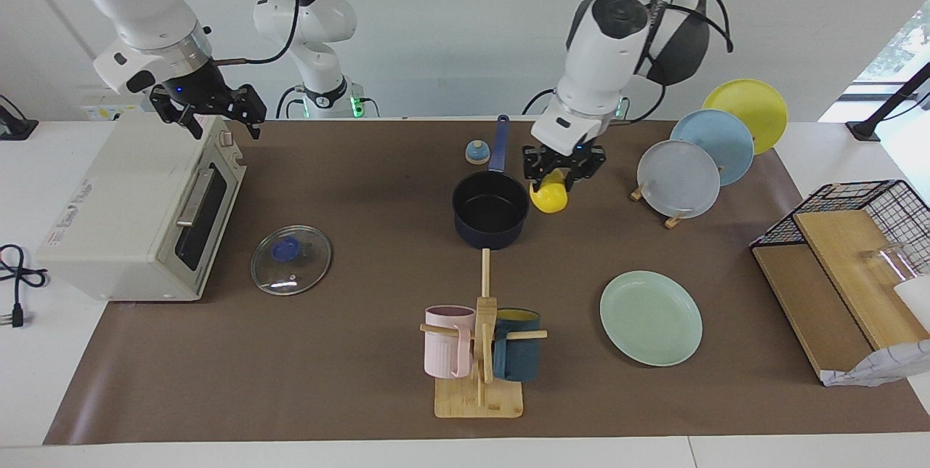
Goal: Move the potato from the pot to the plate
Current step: 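Carry the potato with the left gripper over the pale green plate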
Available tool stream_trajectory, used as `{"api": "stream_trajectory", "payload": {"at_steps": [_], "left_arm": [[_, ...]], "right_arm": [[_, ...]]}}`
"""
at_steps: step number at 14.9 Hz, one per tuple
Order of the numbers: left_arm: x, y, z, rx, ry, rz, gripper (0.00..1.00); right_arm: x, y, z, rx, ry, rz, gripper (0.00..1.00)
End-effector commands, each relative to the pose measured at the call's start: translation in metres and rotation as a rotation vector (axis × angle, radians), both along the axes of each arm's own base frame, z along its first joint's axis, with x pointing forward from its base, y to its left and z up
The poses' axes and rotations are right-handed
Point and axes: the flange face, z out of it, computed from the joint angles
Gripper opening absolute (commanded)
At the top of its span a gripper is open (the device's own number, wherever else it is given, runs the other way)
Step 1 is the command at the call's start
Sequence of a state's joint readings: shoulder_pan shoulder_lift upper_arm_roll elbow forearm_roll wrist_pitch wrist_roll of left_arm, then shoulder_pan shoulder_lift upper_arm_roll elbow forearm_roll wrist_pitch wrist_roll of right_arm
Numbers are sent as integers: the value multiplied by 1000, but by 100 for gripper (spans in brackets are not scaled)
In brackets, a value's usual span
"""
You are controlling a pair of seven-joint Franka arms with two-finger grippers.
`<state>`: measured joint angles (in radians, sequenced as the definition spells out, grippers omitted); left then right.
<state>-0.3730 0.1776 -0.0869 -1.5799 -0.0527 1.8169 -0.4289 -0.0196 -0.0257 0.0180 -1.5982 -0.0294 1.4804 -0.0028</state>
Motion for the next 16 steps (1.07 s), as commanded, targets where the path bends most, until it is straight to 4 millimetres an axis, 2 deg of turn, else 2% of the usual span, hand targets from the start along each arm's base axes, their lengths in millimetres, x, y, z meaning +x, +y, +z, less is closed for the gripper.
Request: {"api": "stream_trajectory", "payload": {"at_steps": [1,2,3,5,7,8,9,10,16], "left_arm": [[63,72,-21,-26,-64,-17,0],[85,91,-44,-25,-75,-32,0],[106,102,-62,-28,-95,-46,0],[147,139,-92,-31,-115,-78,0],[177,145,-124,-37,-120,-88,0],[186,157,-139,-36,-112,-73,0],[190,170,-147,-39,-106,-79,0],[190,174,-154,-33,-102,-98,0],[179,179,-177,37,-84,-139,0]], "right_arm": [[-3,-1,-1,5,14,-14,100],[-3,-1,-1,5,14,-14,100],[-3,0,0,5,10,-14,100],[-2,1,0,3,4,-12,100],[-2,1,0,3,4,-11,100],[-2,2,0,5,6,-12,100],[-2,2,0,5,7,-11,100],[-2,3,0,5,4,-9,100],[0,3,0,3,-4,-15,100]]}}
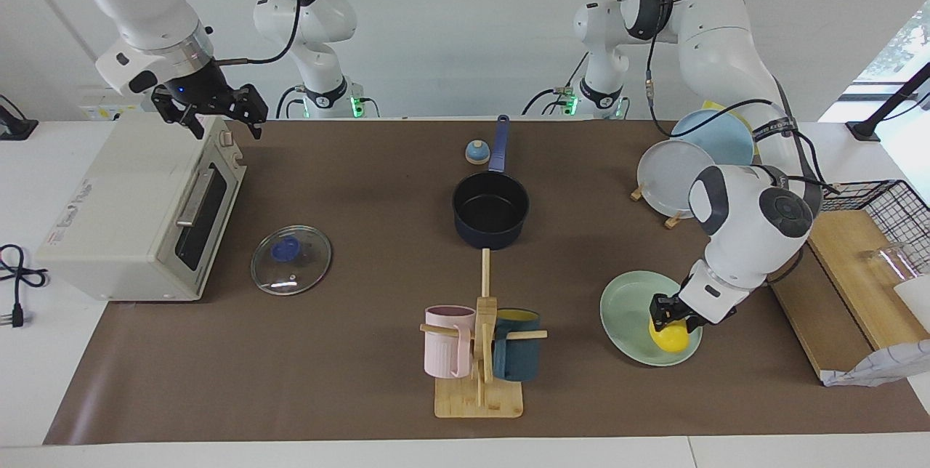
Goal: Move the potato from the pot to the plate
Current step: 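Carry the potato with the left gripper over the pale green plate, then lower the potato onto the plate and open the left gripper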
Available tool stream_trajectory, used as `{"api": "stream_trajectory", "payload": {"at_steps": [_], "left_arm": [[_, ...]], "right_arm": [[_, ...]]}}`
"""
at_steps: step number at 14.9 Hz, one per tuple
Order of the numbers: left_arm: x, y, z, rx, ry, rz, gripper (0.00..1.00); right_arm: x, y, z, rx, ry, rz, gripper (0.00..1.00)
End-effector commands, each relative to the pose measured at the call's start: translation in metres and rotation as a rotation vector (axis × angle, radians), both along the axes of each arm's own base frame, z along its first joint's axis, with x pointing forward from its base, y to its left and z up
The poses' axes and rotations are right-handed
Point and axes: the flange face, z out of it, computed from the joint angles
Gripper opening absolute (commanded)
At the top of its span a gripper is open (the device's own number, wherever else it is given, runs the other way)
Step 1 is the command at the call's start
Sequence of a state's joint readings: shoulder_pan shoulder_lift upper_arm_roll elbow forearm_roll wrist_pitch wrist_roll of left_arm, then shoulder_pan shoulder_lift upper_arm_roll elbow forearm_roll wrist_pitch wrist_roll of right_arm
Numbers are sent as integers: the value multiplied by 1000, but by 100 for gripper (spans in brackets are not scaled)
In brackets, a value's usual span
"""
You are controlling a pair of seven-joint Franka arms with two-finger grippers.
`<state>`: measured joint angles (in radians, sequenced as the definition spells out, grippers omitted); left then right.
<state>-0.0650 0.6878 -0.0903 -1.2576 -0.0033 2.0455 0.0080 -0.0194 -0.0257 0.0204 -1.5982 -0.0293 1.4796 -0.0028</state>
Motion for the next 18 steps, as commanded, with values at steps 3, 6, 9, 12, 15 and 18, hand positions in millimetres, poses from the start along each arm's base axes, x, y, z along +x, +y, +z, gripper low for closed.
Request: {"api": "stream_trajectory", "payload": {"at_steps": [3,6,9,12,15,18], "left_arm": [[-16,0,-14,19,-13,-25,0],[-16,3,-10,25,-8,-56,50],[-13,4,5,41,-21,-63,100],[-26,8,65,46,-13,-58,100],[-56,14,151,47,-35,-47,100],[-98,19,215,66,2,-40,100]], "right_arm": [[-1,2,0,9,6,-19,100],[-2,1,0,7,8,-19,100],[-2,6,1,7,2,-8,100],[-4,7,-3,9,5,-5,100],[-4,7,-3,9,7,-4,100],[-4,3,-3,9,8,-10,100]]}}
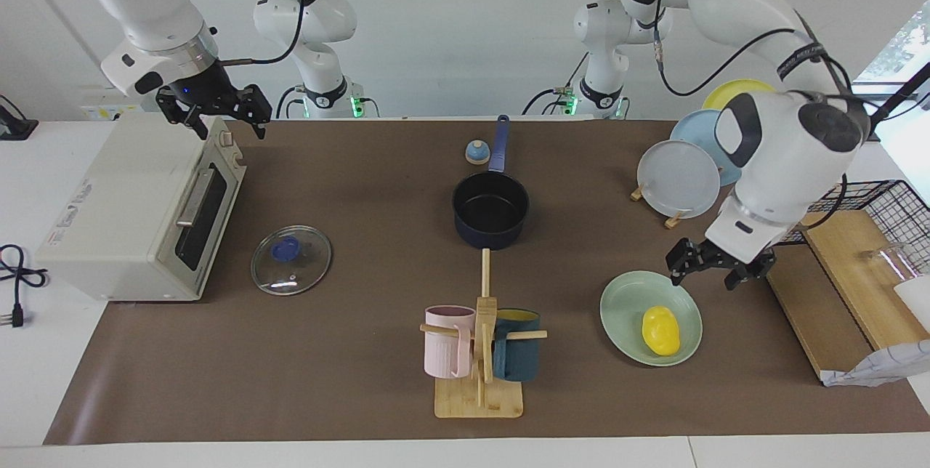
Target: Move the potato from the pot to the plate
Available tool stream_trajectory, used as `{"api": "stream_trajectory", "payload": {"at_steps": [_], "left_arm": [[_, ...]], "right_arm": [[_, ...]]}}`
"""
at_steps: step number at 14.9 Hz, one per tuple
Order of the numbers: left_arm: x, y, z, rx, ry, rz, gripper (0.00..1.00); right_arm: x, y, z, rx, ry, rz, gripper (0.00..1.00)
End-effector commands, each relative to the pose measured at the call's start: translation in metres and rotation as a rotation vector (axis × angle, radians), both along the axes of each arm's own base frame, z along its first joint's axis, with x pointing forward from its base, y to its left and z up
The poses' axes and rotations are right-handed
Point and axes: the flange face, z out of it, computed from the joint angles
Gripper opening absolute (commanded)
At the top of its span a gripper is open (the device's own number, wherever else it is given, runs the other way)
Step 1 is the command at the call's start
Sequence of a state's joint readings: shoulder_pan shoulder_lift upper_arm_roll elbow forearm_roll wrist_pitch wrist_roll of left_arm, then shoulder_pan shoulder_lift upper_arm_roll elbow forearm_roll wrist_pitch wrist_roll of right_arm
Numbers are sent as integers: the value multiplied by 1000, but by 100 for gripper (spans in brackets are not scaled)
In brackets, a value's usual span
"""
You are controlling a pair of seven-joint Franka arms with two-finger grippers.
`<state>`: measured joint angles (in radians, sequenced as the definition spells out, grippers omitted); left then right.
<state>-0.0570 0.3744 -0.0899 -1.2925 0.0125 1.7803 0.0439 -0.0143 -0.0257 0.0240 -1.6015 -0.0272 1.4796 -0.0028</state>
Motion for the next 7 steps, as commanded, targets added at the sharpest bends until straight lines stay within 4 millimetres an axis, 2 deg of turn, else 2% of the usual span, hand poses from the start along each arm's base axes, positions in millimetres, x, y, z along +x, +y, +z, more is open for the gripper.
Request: {"api": "stream_trajectory", "payload": {"at_steps": [1,5,7], "left_arm": [[-49,9,54,35,48,4,100],[-108,23,102,58,125,20,100],[-136,22,109,68,145,19,100]], "right_arm": [[-4,-2,-2,7,5,-20,100],[-4,-2,-2,7,5,-20,100],[-4,-2,-2,7,5,-20,100]]}}
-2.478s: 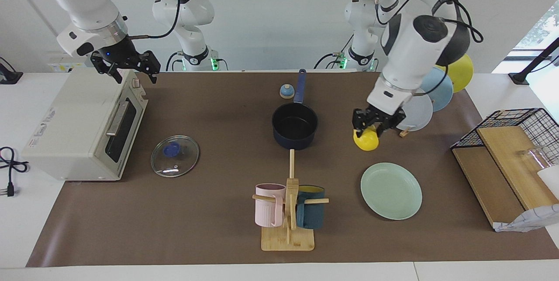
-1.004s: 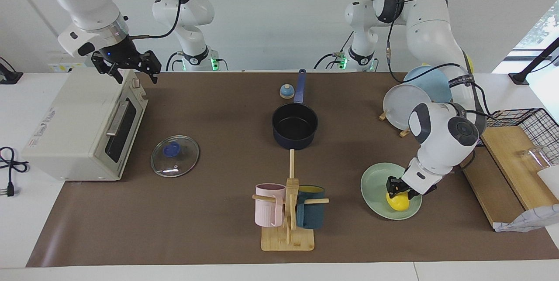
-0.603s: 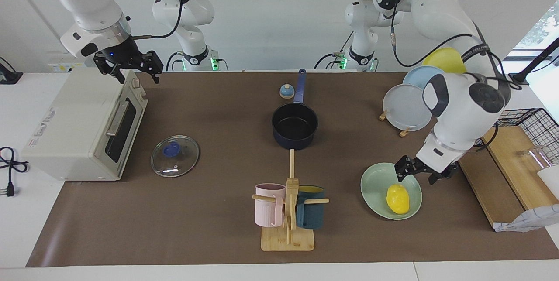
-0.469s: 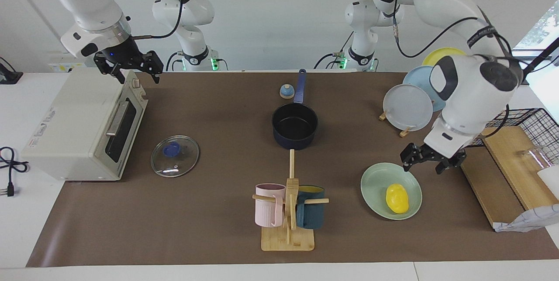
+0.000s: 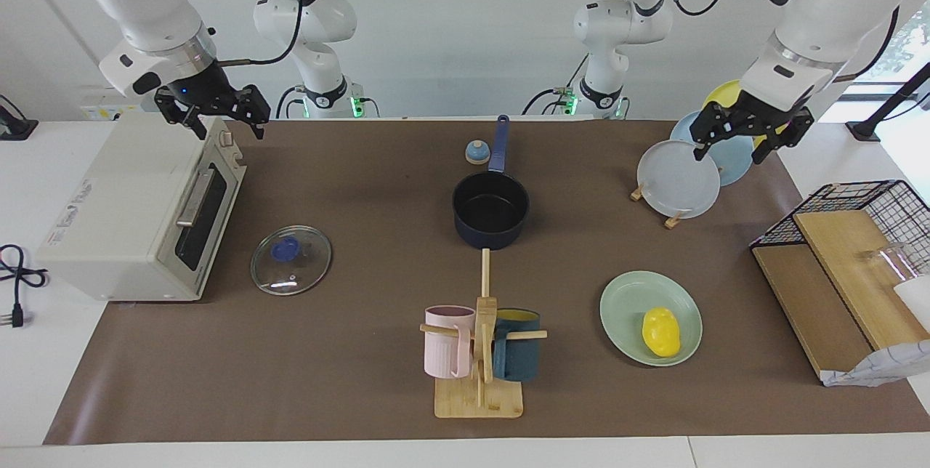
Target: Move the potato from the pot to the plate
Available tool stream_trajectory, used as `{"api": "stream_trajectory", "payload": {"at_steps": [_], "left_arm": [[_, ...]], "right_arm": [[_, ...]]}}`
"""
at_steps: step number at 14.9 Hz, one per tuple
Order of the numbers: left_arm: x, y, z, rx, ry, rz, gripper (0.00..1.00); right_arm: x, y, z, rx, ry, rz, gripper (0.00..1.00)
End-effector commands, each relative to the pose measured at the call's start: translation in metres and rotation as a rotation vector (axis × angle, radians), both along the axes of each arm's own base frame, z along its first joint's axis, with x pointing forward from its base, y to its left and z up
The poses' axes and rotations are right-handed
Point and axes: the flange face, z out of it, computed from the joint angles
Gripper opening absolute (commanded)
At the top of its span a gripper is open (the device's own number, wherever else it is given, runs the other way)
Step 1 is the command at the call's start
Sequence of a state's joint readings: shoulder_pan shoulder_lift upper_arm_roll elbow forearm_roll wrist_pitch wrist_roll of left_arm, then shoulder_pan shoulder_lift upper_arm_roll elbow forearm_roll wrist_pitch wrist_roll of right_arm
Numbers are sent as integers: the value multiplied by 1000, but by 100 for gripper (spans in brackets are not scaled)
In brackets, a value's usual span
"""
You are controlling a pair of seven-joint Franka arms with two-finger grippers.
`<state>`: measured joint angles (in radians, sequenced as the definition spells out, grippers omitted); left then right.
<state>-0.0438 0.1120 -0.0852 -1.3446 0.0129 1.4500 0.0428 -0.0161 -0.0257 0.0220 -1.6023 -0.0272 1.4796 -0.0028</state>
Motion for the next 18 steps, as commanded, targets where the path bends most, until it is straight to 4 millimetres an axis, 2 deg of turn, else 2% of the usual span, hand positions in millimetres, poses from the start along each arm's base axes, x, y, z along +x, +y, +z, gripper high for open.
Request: {"api": "stream_trajectory", "payload": {"at_steps": [1,2,4,8,11,14,18], "left_arm": [[-46,4,0,34,36,4,100],[-59,5,-2,38,40,4,100],[-67,3,-6,42,46,3,100],[-61,0,7,23,9,17,100],[-61,-2,14,10,67,15,100],[-59,-4,12,-7,48,91,100],[-59,-4,10,-7,40,88,100]], "right_arm": [[-4,0,-1,7,4,-16,100],[-4,0,-1,7,4,-16,100],[-4,0,-1,7,4,-16,100],[-4,0,-1,7,4,-16,100],[-4,0,-1,7,4,-16,100],[-4,0,-1,7,4,-16,100],[-4,0,-1,7,4,-16,100]]}}
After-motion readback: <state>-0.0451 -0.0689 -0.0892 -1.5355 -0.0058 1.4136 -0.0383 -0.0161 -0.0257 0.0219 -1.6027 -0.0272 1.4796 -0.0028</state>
